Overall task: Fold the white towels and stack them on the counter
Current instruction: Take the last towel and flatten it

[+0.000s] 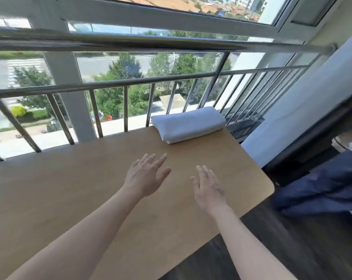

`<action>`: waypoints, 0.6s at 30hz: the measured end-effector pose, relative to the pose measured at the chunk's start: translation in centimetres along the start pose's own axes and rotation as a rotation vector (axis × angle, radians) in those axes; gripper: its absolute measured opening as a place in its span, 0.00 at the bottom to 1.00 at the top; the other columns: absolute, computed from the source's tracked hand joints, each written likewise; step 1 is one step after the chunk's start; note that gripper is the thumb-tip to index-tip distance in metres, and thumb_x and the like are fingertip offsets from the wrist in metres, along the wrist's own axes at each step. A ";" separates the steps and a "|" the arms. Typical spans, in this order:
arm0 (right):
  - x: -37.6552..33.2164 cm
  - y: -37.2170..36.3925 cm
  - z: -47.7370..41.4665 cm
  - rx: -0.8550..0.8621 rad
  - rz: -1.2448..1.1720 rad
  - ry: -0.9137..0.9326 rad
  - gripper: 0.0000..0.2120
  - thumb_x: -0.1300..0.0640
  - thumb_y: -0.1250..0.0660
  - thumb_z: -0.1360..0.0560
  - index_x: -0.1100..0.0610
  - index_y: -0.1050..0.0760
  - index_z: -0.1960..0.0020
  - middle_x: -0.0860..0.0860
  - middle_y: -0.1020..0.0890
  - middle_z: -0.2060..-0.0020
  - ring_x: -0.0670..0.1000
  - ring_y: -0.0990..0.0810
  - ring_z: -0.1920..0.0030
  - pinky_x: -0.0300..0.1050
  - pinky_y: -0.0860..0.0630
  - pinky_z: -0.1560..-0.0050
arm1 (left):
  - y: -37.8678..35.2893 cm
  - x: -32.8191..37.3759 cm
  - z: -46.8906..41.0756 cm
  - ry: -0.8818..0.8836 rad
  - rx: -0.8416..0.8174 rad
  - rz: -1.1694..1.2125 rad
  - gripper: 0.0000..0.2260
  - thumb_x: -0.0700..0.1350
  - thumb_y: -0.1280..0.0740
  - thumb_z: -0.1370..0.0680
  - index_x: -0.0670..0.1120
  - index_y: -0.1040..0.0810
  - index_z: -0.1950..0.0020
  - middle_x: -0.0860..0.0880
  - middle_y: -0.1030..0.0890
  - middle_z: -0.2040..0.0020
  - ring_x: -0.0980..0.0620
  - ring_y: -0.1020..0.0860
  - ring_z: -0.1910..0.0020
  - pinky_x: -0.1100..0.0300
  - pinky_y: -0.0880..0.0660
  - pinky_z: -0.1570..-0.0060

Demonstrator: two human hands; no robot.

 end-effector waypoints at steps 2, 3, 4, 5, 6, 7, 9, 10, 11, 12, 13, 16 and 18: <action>1.5 0.4 -2.3 -0.014 -0.001 0.013 0.27 0.42 0.53 0.16 0.51 0.46 0.20 0.51 0.44 0.20 0.52 0.47 0.21 0.50 0.48 0.23 | -0.4 1.0 -1.9 0.034 -0.004 -0.005 0.28 0.68 0.55 0.20 0.63 0.48 0.20 0.50 0.41 0.19 0.49 0.47 0.20 0.51 0.46 0.24; 2.2 0.7 -3.7 -0.016 -0.009 0.023 0.27 0.43 0.52 0.16 0.51 0.45 0.20 0.51 0.44 0.20 0.52 0.47 0.21 0.50 0.48 0.24 | -0.6 1.6 -3.0 0.052 -0.001 -0.008 0.28 0.68 0.54 0.20 0.63 0.48 0.20 0.50 0.41 0.19 0.48 0.47 0.20 0.51 0.46 0.24; 3.0 1.0 -5.1 -0.020 -0.014 0.036 0.27 0.43 0.51 0.16 0.52 0.45 0.20 0.51 0.44 0.20 0.53 0.47 0.21 0.49 0.48 0.24 | -0.8 2.1 -4.1 0.071 0.003 -0.008 0.28 0.68 0.54 0.19 0.63 0.48 0.20 0.50 0.41 0.19 0.48 0.47 0.20 0.50 0.46 0.24; 3.7 1.3 -6.5 -0.029 -0.012 0.052 0.27 0.43 0.51 0.16 0.52 0.45 0.20 0.52 0.44 0.20 0.53 0.47 0.21 0.49 0.48 0.24 | -1.0 2.6 -5.2 0.094 0.009 -0.008 0.28 0.68 0.54 0.19 0.62 0.48 0.20 0.50 0.41 0.19 0.48 0.47 0.20 0.50 0.46 0.24; 4.5 1.6 -8.0 -0.041 -0.009 0.070 0.27 0.44 0.51 0.16 0.52 0.45 0.20 0.52 0.44 0.20 0.53 0.47 0.21 0.49 0.49 0.24 | -1.2 3.1 -6.2 0.121 0.020 -0.008 0.28 0.68 0.54 0.19 0.63 0.48 0.20 0.50 0.41 0.19 0.48 0.47 0.20 0.50 0.46 0.24; 5.4 1.9 -9.5 -0.052 -0.013 0.089 0.27 0.44 0.51 0.16 0.52 0.45 0.20 0.52 0.44 0.20 0.53 0.47 0.21 0.49 0.49 0.24 | -1.4 3.7 -7.3 0.150 0.031 -0.008 0.28 0.68 0.54 0.19 0.63 0.48 0.19 0.50 0.41 0.19 0.48 0.47 0.20 0.50 0.46 0.24; 7.1 2.4 -12.3 -0.067 -0.035 0.129 0.27 0.44 0.51 0.16 0.52 0.46 0.20 0.51 0.45 0.20 0.52 0.47 0.21 0.48 0.50 0.24 | -2.3 5.2 -9.3 0.215 0.046 -0.004 0.28 0.68 0.54 0.19 0.62 0.48 0.19 0.50 0.41 0.19 0.48 0.46 0.20 0.50 0.46 0.24; 8.0 2.6 -13.7 -0.076 -0.049 0.156 0.27 0.44 0.51 0.16 0.51 0.47 0.20 0.51 0.46 0.20 0.52 0.48 0.21 0.48 0.50 0.23 | -2.9 6.1 -10.3 0.248 0.048 -0.004 0.29 0.68 0.54 0.19 0.62 0.48 0.19 0.50 0.42 0.19 0.48 0.46 0.20 0.50 0.46 0.24; 9.0 2.9 -15.1 -0.090 -0.066 0.177 0.27 0.43 0.51 0.16 0.51 0.47 0.19 0.51 0.46 0.20 0.51 0.48 0.21 0.47 0.51 0.24 | -3.6 7.1 -11.3 0.275 0.039 -0.007 0.29 0.68 0.54 0.19 0.62 0.48 0.19 0.51 0.42 0.19 0.48 0.46 0.20 0.50 0.46 0.24; 9.9 3.2 -16.3 -0.103 -0.074 0.193 0.27 0.43 0.51 0.16 0.51 0.48 0.19 0.50 0.47 0.20 0.51 0.48 0.21 0.47 0.51 0.24 | -4.4 8.3 -12.2 0.296 0.027 -0.005 0.29 0.68 0.54 0.19 0.62 0.48 0.19 0.51 0.43 0.19 0.48 0.46 0.20 0.50 0.46 0.24; 10.9 3.4 -17.5 -0.114 -0.072 0.210 0.27 0.43 0.51 0.16 0.51 0.48 0.19 0.50 0.47 0.20 0.51 0.49 0.21 0.47 0.51 0.24 | -5.2 9.6 -13.1 0.316 0.021 -0.002 0.29 0.68 0.54 0.19 0.62 0.49 0.19 0.51 0.43 0.19 0.48 0.47 0.20 0.50 0.47 0.24; 12.6 4.1 -20.6 -0.162 -0.060 0.242 0.28 0.43 0.51 0.16 0.51 0.48 0.19 0.50 0.47 0.20 0.52 0.49 0.21 0.48 0.50 0.23 | -6.4 12.6 -15.1 0.360 0.013 0.012 0.29 0.67 0.53 0.19 0.61 0.48 0.19 0.49 0.43 0.19 0.48 0.46 0.20 0.49 0.46 0.24; 12.7 4.5 -22.3 -0.180 -0.055 0.272 0.28 0.43 0.51 0.16 0.51 0.48 0.19 0.50 0.47 0.20 0.51 0.50 0.21 0.49 0.50 0.22 | -6.4 13.2 -15.6 0.391 0.043 0.018 0.29 0.67 0.53 0.19 0.61 0.48 0.19 0.49 0.43 0.19 0.48 0.46 0.20 0.50 0.45 0.24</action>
Point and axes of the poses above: each hand's wrist, its own z-axis away from the middle knuckle, its own y-axis out of the back of the hand, x = y × z, the point moved 5 cm from there along -z, towards the middle knuckle
